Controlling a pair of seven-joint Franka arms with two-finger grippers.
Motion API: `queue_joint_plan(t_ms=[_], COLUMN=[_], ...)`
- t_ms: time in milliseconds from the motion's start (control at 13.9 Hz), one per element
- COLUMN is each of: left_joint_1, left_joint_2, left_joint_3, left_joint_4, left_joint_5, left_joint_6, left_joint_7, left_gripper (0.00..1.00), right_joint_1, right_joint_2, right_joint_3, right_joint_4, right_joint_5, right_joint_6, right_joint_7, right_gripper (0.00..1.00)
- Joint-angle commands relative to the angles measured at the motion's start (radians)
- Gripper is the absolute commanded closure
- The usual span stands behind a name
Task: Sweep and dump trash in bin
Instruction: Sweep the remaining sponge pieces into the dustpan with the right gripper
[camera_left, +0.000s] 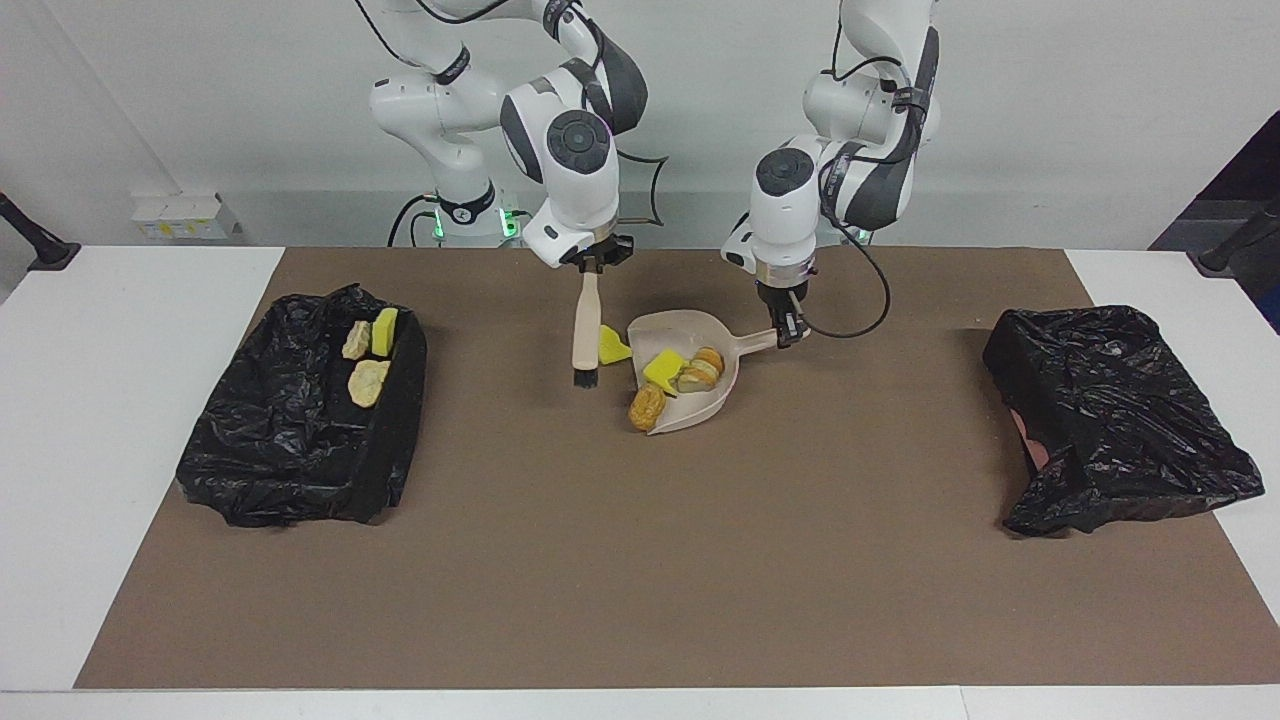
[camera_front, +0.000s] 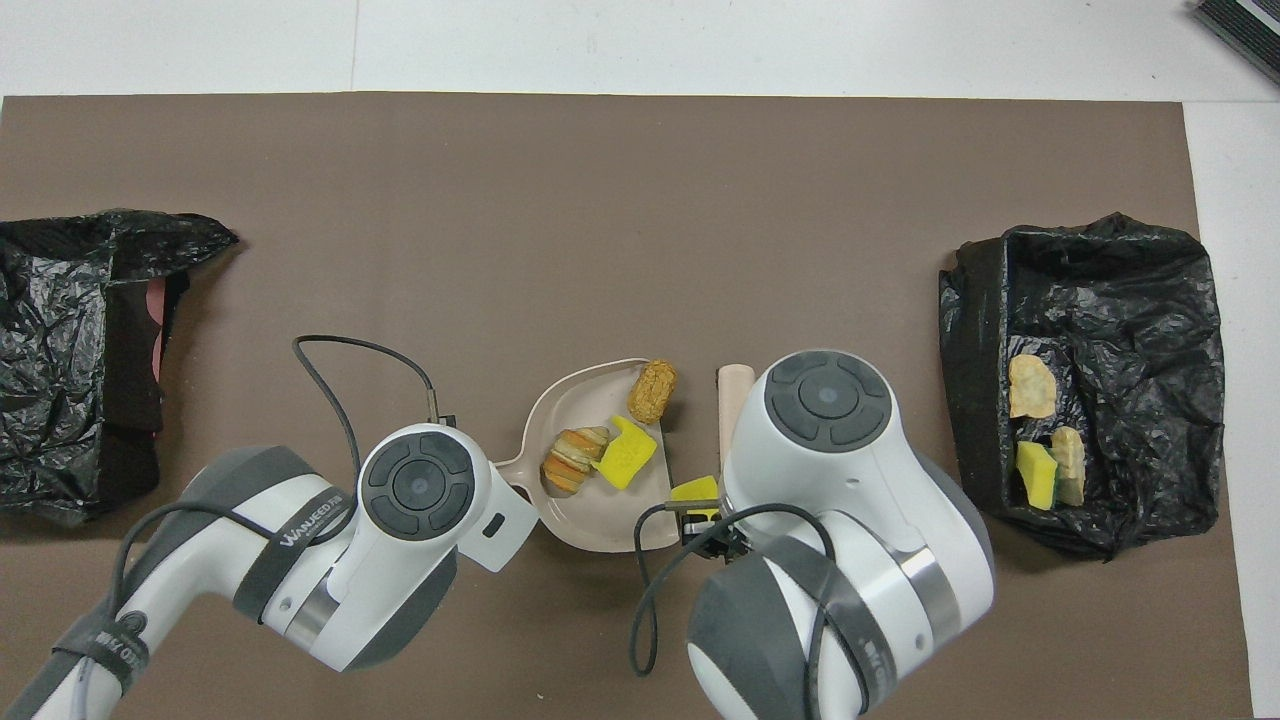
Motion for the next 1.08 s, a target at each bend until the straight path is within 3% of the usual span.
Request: queue_joint_plan(t_ms=[0, 287, 574, 1005], left_joint_1=[-0.004, -0.013, -0.019, -0.021], left_joint_2=[-0.018, -0.019, -0.021, -0.022], left_joint_3=[0.011, 0.011, 0.010, 0.008], left_joint_4=[-0.027, -0.027, -0.029, -0.032], left_joint_5=[0.010, 0.010, 0.010, 0.010], left_joint_6=[0.021, 0.013, 0.013, 0.021], left_joint_7=[0.074, 0.074, 0.076, 0.108], left_gripper=[1.00, 1.00, 1.00, 1.00], right_joint_1=[-0.004, 0.001, 0.012, 0.015], right_joint_2=[-0.128, -0.096, 0.016, 0.125], right_joint_3=[0.008, 0.010, 0.043, 0.105], right_joint_4=[-0.160, -0.240, -0.248, -0.101], right_joint_5=[-0.010, -0.002, 0.083, 0.298], right_joint_6=[0.013, 0.110, 0.257, 0.379], right_joint_7=[0.011, -0.056, -0.090, -0.107], right_gripper=[1.00, 1.00, 1.00, 1.00])
